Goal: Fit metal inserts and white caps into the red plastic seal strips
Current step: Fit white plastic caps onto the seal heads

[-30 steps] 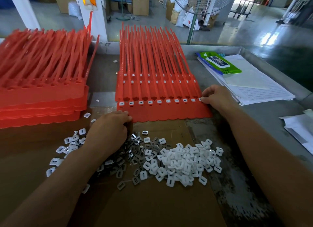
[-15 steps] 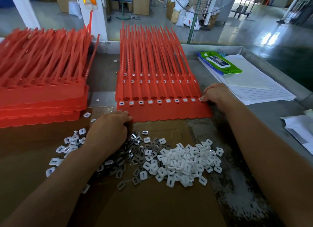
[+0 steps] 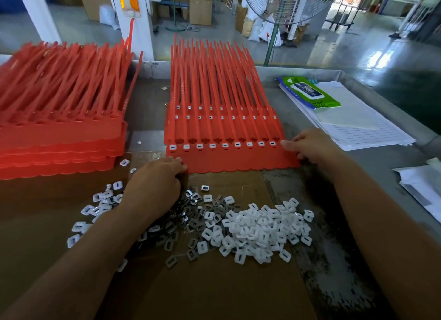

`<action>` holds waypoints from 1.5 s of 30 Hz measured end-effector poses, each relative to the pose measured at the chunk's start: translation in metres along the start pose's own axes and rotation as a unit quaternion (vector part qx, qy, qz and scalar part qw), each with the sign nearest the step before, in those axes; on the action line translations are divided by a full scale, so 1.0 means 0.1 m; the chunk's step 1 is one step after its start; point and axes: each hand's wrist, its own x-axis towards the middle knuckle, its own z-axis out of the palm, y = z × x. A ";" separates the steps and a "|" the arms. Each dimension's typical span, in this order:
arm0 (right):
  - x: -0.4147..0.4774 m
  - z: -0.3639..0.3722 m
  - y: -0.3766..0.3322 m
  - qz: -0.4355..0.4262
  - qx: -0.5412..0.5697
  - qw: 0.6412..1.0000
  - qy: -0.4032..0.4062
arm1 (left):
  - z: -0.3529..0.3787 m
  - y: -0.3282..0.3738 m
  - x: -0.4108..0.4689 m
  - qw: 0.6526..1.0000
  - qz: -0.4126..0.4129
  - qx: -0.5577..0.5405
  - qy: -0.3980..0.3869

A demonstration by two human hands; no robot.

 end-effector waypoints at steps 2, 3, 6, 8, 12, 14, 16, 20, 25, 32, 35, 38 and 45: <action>-0.07 -0.04 0.03 0.022 0.024 0.999 -0.019 | 0.00 0.00 0.00 1.000 0.000 0.003 0.001; -0.11 -0.06 0.03 0.034 0.059 0.997 -0.036 | 0.00 0.01 -0.01 1.000 0.000 0.004 0.000; -0.25 -0.10 0.01 0.043 0.267 0.951 -0.152 | -0.01 0.01 -0.01 1.000 -0.001 0.006 -0.001; -0.32 -0.08 0.00 0.036 0.399 0.890 -0.219 | -0.01 0.01 -0.01 1.000 0.000 0.009 -0.003; -0.43 0.05 -0.10 0.021 0.501 0.831 -0.241 | -0.01 0.01 -0.01 1.000 0.005 0.015 0.001; -0.45 0.09 -0.16 0.020 0.570 0.792 -0.219 | -0.01 0.01 -0.01 1.000 0.010 0.018 0.001; -0.45 0.11 -0.21 0.020 0.628 0.752 -0.202 | -0.02 0.01 -0.01 1.000 0.011 0.019 0.001; -0.48 0.22 -0.28 -0.012 0.679 0.708 -0.194 | -0.02 0.02 -0.02 1.000 0.011 0.010 0.003; -0.51 0.33 -0.26 -0.090 0.667 0.701 -0.236 | -0.02 0.01 -0.01 1.000 0.013 0.013 -0.001; -0.60 0.44 -0.42 -0.013 0.529 0.800 -0.283 | -0.01 0.00 -0.03 1.000 0.008 0.007 0.003; -0.60 0.55 -0.50 0.018 0.514 0.814 -0.268 | -0.01 0.00 -0.04 1.000 0.010 0.003 0.007; -0.54 0.54 -0.56 0.021 0.546 0.800 -0.249 | -0.01 0.00 -0.05 0.999 0.007 -0.023 0.038; -0.33 0.51 -0.81 0.046 0.619 0.759 -0.198 | 0.01 -0.01 -0.07 0.996 0.008 -0.049 0.071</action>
